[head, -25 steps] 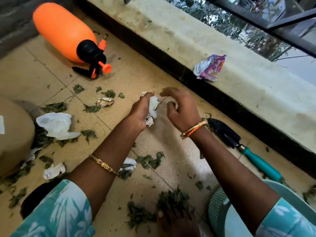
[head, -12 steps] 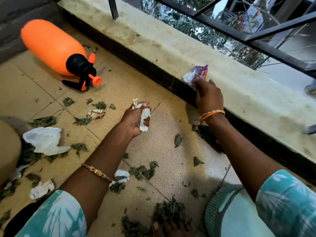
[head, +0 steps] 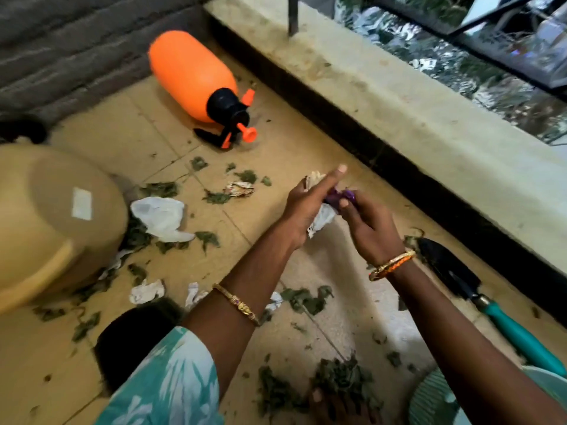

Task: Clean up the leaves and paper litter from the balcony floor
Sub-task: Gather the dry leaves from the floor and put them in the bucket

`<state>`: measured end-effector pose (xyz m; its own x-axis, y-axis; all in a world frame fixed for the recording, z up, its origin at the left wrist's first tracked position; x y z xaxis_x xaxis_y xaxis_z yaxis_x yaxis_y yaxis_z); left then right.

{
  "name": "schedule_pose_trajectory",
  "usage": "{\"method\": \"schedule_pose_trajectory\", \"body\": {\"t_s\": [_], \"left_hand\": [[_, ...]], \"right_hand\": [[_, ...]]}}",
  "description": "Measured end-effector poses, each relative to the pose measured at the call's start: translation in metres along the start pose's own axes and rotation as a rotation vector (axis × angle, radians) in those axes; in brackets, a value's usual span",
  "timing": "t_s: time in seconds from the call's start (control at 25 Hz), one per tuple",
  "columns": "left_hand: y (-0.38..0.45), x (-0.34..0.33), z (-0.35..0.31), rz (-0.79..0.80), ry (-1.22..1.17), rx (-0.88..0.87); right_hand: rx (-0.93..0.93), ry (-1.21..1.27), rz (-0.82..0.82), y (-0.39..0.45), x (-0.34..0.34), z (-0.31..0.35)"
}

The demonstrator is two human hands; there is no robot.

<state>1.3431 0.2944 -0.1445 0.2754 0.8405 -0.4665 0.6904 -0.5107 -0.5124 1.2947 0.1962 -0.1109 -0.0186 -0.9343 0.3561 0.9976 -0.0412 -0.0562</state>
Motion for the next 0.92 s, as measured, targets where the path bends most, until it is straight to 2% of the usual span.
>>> {"method": "schedule_pose_trajectory", "body": {"t_s": [0.16, 0.32, 0.4, 0.52, 0.68, 0.76, 0.92], "left_hand": [[-0.021, 0.028, -0.002, -0.014, 0.013, -0.042], [-0.045, 0.070, -0.006, -0.202, -0.079, -0.083], [-0.061, 0.098, -0.009, -0.354, -0.085, -0.077], [-0.079, 0.143, -0.016, -0.471, -0.088, -0.080], [-0.104, 0.180, -0.018, -0.467, -0.220, -0.088], [-0.114, 0.192, -0.016, -0.480, -0.201, -0.072], [-0.132, 0.210, -0.017, -0.520, -0.147, -0.057]], "right_hand": [[-0.178, 0.472, 0.094, 0.008, -0.028, -0.009], [-0.328, 0.633, 0.110, 0.020, -0.069, -0.003], [-0.355, 0.397, 0.081, 0.036, -0.077, -0.008], [-0.153, -0.116, 0.101, 0.070, -0.085, 0.010], [0.160, -0.710, 0.423, 0.105, -0.149, 0.028], [0.182, -0.813, 0.490, 0.113, -0.172, 0.018], [0.288, -0.814, 0.327, 0.113, -0.178, 0.013]]}}
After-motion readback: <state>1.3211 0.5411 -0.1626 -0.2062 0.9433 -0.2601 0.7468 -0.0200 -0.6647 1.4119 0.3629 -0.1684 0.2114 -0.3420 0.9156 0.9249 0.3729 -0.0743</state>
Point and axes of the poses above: each hand's wrist, its own y-axis towards the middle knuckle, its own x-axis out of the back of the hand, z = x × y, the point moved 8 cm from there along y, towards the middle knuckle, and after that the axes turned 13 degrees about z, right-handed, at the moved point
